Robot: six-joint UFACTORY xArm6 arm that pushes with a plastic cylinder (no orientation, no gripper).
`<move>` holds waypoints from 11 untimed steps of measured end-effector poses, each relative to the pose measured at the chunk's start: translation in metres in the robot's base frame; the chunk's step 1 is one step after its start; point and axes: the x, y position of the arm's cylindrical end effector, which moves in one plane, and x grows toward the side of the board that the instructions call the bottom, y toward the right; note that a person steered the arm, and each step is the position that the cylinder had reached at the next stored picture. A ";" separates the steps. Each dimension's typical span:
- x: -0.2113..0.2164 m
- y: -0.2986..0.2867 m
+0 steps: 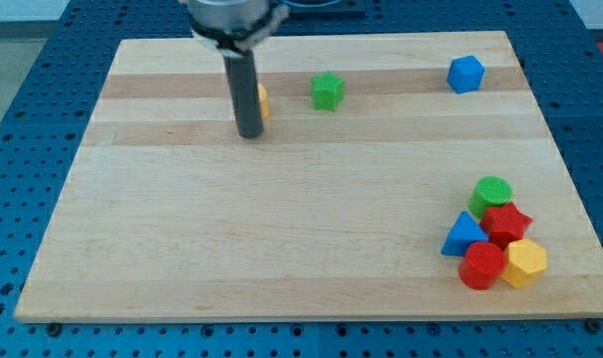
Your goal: Move the yellow heart to the bottom of the green star
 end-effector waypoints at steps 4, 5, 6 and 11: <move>-0.050 -0.014; -0.010 0.050; 0.036 0.086; 0.003 0.130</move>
